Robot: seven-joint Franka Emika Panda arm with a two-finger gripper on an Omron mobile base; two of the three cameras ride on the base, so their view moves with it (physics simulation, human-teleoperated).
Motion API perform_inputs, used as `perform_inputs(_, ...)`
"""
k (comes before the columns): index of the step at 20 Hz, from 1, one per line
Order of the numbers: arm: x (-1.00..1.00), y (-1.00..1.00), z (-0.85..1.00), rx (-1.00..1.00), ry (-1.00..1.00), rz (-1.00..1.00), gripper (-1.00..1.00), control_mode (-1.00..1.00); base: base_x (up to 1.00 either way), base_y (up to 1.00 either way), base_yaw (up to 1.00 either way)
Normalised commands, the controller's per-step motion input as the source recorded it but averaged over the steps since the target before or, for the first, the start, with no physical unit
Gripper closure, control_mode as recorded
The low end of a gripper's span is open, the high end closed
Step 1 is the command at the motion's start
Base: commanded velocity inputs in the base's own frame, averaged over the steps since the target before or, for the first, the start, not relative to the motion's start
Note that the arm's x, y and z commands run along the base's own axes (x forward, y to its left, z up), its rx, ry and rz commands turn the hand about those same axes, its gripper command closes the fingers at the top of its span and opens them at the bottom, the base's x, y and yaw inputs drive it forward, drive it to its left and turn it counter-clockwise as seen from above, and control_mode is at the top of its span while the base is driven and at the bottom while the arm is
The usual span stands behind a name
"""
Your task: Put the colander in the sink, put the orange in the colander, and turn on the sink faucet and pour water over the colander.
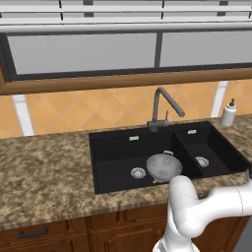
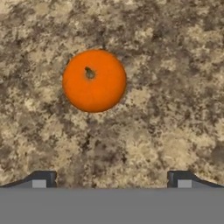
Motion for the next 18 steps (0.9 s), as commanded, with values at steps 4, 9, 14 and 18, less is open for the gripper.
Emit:
perform_inputs(4, 0.02, 0.18, -0.10, -0.19, -0.14, -0.15, -1.00, -1.00, 0.00, 0.00, 0.00)
perform_inputs(9, 0.07, 0.39, -0.02, -0.25, -0.13, -0.17, -1.00, -1.00, 0.00, 0.00, 0.00)
perform_inputs(14, 0.02, 0.14, -0.11, -0.23, -0.07, -0.14, -1.00, -1.00, 0.00, 0.00, 0.00)
perform_inputs(18, 0.00, -0.06, -0.03, -0.09, 0.00, -0.04, -1.00, -1.00, 0.00, 0.00, 0.00)
